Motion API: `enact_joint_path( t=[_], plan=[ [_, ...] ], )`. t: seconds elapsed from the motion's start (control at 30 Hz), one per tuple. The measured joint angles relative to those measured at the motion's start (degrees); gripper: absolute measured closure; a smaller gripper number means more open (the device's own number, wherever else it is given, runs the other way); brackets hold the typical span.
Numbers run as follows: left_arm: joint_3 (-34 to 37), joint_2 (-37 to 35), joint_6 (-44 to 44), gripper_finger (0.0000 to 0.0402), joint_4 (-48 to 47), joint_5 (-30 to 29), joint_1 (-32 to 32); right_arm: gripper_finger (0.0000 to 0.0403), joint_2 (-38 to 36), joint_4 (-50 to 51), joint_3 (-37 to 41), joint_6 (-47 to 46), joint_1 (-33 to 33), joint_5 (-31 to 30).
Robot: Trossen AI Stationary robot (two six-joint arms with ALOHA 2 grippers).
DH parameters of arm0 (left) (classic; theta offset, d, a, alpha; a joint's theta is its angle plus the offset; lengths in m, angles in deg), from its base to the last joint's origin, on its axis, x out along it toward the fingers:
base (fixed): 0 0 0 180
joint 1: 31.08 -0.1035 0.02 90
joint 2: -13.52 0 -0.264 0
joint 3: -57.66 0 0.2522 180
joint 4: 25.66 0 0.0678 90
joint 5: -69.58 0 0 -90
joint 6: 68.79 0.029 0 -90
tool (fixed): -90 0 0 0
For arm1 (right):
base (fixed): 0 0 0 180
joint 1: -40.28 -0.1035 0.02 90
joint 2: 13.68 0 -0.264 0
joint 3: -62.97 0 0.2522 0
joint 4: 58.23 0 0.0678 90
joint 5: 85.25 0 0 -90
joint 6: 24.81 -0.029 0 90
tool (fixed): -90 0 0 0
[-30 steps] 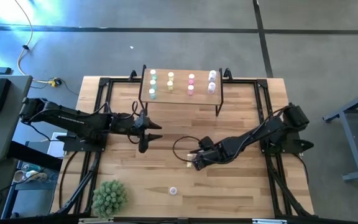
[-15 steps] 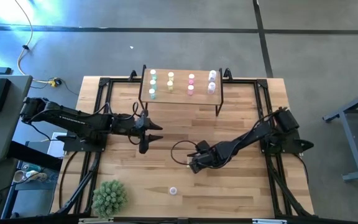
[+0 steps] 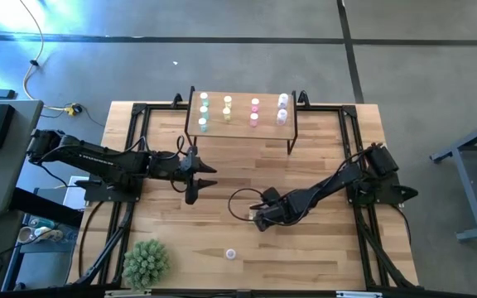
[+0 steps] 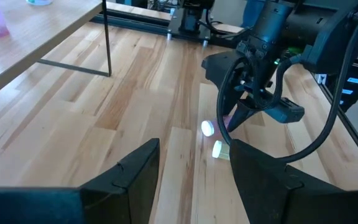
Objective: Pick and place medicine bottles onto shelf by color
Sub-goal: Put the pink pill bottle on the shelf aligned with the other pink pill bottles
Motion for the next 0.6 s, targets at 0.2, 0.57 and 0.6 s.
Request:
enact_joint_path(
  t=[0.2, 0.57, 0.6],
  plan=[
    [0.00, 0.00, 0.02, 0.0216, 0.00, 0.63, 0.00, 0.0314, -3.33, -0.54, -0.83, 3.01, -1.07, -5.74],
    [0.00, 0.81, 2.15, 0.0216, 6.66, 3.66, -0.04, 0.0305, -12.02, -6.25, -0.83, 18.83, -1.79, -22.75],
    [0.00, 1.12, 2.20, 0.0216, 7.73, 4.71, -0.04, 0.0305, -12.66, -7.43, -0.83, 21.33, -1.77, -23.58]
  ],
)
